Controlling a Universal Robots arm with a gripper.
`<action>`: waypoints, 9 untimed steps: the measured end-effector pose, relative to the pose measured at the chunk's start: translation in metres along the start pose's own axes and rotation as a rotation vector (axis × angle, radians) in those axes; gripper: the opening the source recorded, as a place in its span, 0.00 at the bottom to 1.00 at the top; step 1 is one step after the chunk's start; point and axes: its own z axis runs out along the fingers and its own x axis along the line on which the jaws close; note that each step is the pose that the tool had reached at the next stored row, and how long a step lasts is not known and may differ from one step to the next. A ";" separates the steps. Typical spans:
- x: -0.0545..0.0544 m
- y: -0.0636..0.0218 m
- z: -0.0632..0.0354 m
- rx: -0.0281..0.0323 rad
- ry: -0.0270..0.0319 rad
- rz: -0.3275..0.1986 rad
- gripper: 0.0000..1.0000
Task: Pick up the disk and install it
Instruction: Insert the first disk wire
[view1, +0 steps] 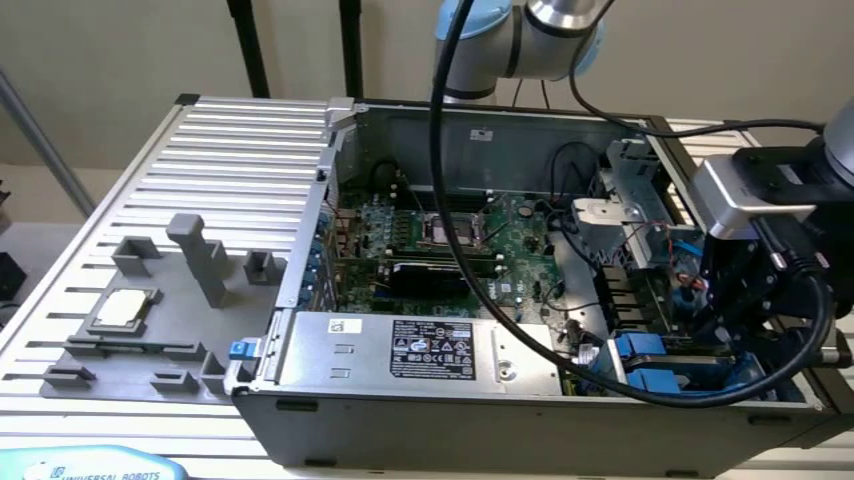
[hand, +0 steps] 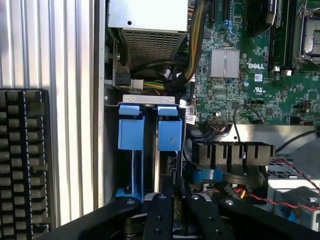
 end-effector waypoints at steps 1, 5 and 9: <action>0.000 -0.0002 0.0004 0.0004 0.0041 0.005 0.16; -0.002 -0.0004 0.0013 0.0013 0.0148 0.016 0.16; -0.006 -0.0007 0.0018 0.0019 0.0218 0.024 0.16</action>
